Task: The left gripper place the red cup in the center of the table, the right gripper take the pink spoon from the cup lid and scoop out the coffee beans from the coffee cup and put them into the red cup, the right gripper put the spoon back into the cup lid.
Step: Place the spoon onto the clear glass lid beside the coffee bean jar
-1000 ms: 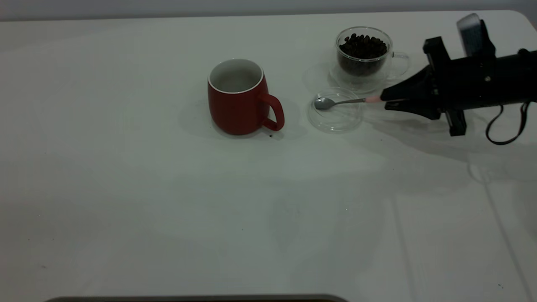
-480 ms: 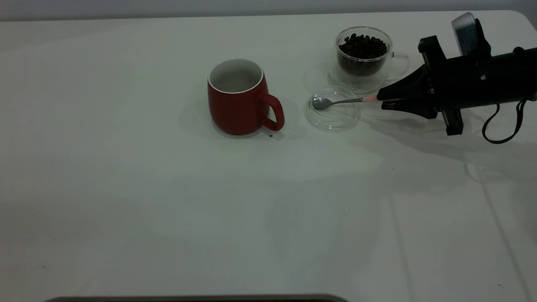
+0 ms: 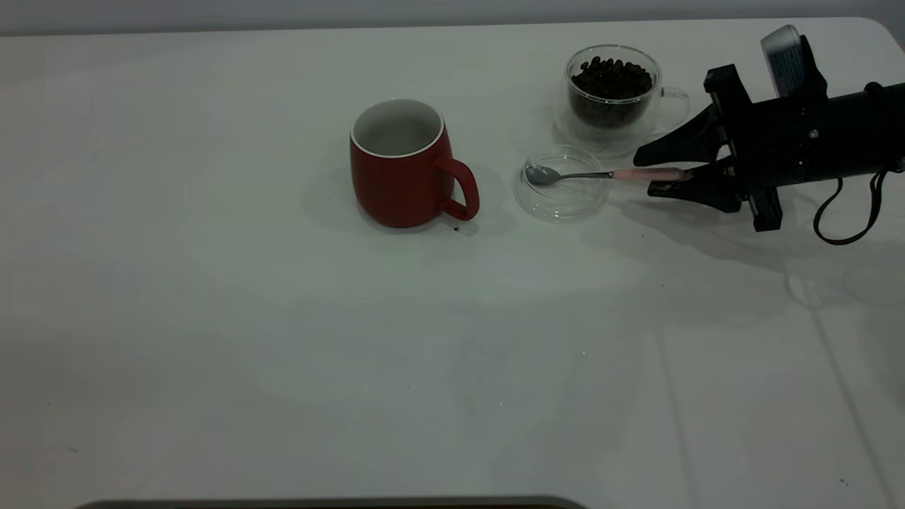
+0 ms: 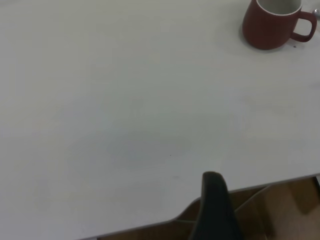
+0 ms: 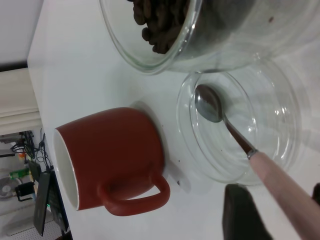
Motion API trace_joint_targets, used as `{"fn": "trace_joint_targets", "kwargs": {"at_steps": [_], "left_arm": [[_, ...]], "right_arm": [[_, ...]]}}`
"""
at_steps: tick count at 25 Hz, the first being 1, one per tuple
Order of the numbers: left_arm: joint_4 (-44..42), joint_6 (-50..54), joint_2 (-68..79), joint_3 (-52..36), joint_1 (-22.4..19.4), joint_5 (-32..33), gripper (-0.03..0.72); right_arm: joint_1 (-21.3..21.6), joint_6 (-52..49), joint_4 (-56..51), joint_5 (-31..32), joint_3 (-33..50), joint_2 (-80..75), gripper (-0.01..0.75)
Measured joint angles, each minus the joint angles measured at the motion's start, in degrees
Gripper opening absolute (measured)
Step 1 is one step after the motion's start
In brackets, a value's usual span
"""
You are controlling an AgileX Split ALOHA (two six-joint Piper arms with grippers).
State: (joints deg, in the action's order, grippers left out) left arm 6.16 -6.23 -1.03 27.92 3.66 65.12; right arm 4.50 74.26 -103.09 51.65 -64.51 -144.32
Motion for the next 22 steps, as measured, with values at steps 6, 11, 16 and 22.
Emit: {"fn": "trace_joint_targets", "kwargs": {"at_steps": [6,11,16,22], "left_arm": [[0.0,0.0,0.0,0.0,0.0,0.0,0.586],[0.0,0.0,0.0,0.0,0.0,0.0,0.586],[0.0,0.0,0.0,0.0,0.0,0.0,0.586],[0.0,0.0,0.0,0.0,0.0,0.0,0.586]], "right_arm": [[0.0,0.4,0.0,-1.4,0.0,0.0,0.498],[0.0,0.2,0.1,-2.3,0.0,0.0,0.565],[0.6,-1.4,3.6,-2.4,0.0,0.6,0.574],[6.0,-10.4,15.5,-2.4,0.0,4.2,0.575]]}}
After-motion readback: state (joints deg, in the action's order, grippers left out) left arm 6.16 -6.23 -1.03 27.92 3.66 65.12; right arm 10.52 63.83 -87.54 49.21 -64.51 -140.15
